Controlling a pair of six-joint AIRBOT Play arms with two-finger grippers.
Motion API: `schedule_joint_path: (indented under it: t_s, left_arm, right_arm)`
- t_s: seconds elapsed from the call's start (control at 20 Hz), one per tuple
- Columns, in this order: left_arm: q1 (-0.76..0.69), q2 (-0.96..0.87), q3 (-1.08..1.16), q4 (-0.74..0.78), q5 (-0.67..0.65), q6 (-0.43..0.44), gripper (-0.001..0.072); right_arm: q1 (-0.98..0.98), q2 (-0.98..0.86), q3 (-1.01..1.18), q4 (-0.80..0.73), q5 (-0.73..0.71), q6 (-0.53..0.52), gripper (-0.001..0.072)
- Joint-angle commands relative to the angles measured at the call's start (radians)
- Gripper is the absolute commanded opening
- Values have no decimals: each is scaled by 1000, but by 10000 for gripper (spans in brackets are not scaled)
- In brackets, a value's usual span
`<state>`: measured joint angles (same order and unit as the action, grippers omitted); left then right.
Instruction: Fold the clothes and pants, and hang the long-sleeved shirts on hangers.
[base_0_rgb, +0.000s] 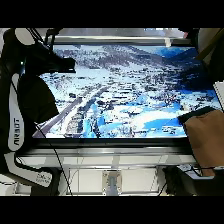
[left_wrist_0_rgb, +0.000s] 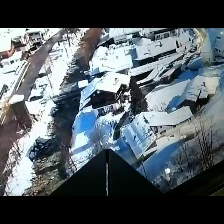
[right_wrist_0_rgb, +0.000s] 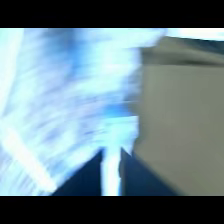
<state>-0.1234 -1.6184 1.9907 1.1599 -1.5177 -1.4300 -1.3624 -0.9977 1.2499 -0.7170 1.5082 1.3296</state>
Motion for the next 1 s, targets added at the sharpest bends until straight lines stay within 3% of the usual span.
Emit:
schedule_joint_path:
  t_s: [0.0, 0.1, 0.25, 0.4, 0.55, 0.95]
  left_arm:
    - [-27, 41, 0, -31, 14, 1, 10]
    - [-59, 101, 0, 2, 15, -3, 10]
    - [-124, 196, 0, 108, 16, -60, 10]
    - [-180, 248, 0, 176, 16, -95, 11]
    - [-194, 249, 0, 175, -10, -138, 11]
    - [-193, 240, 0, 175, -73, -141, 11]
  right_arm:
    - [334, 103, 17, 286, 37, -186, 25]
    - [605, 156, 17, 246, 32, -226, 20]
    - [958, 188, 17, 57, -28, -202, 20]
    - [1168, 187, 17, -153, -135, -172, 21]
    - [1215, 188, 17, -183, -119, -74, 22]
    - [1215, 188, 17, -171, -114, -74, 22]
